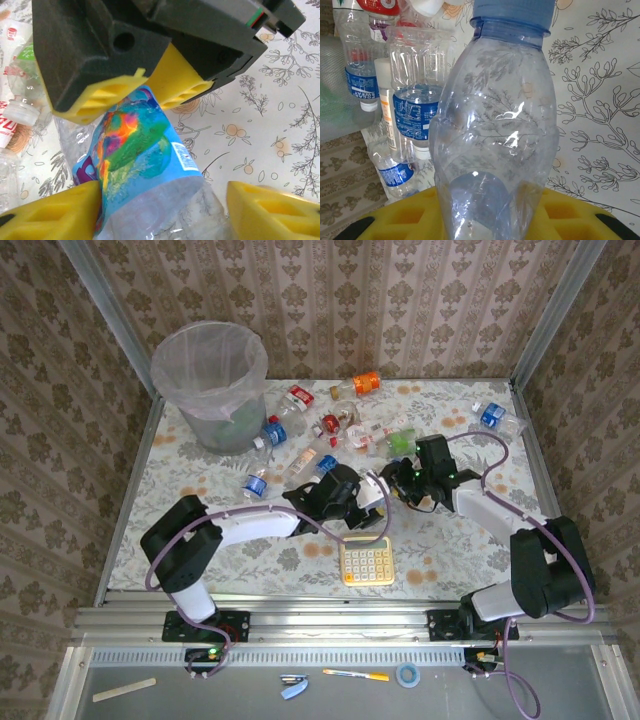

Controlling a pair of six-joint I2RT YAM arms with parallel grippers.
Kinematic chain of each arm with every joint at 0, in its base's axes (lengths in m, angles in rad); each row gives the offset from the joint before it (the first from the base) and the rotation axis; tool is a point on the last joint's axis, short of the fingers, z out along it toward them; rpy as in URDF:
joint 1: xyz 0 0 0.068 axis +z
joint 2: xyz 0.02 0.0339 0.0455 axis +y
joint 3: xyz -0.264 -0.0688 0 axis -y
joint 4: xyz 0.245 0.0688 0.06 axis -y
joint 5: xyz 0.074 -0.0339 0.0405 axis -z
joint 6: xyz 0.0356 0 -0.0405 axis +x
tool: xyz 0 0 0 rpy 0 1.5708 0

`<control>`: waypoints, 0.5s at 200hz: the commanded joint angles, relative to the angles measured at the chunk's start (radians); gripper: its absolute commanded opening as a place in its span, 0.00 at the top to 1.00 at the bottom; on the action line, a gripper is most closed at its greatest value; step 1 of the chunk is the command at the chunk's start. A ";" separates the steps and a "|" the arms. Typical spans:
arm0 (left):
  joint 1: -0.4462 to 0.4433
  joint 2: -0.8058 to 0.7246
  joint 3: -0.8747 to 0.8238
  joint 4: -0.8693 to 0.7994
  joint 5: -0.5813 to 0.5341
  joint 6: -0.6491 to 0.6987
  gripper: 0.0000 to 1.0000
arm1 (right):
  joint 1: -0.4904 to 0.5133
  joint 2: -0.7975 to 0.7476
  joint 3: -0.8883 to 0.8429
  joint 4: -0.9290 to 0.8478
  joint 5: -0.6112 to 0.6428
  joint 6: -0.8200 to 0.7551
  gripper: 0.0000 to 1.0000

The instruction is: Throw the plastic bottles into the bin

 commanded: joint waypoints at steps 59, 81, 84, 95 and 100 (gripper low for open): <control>0.025 -0.134 -0.099 0.064 -0.133 -0.097 0.58 | 0.016 -0.056 0.012 0.047 -0.100 -0.003 0.31; 0.047 -0.216 -0.157 0.042 -0.169 -0.163 0.59 | 0.015 -0.072 0.041 -0.001 -0.094 -0.053 0.15; 0.047 -0.231 -0.167 0.034 -0.177 -0.170 0.59 | 0.014 -0.076 0.047 -0.012 -0.091 -0.063 0.14; 0.051 -0.294 -0.205 0.001 -0.212 -0.199 0.59 | 0.014 -0.088 0.074 -0.059 -0.076 -0.103 0.10; 0.054 -0.324 -0.222 -0.018 -0.225 -0.213 0.59 | 0.011 -0.096 0.084 -0.083 -0.068 -0.119 0.08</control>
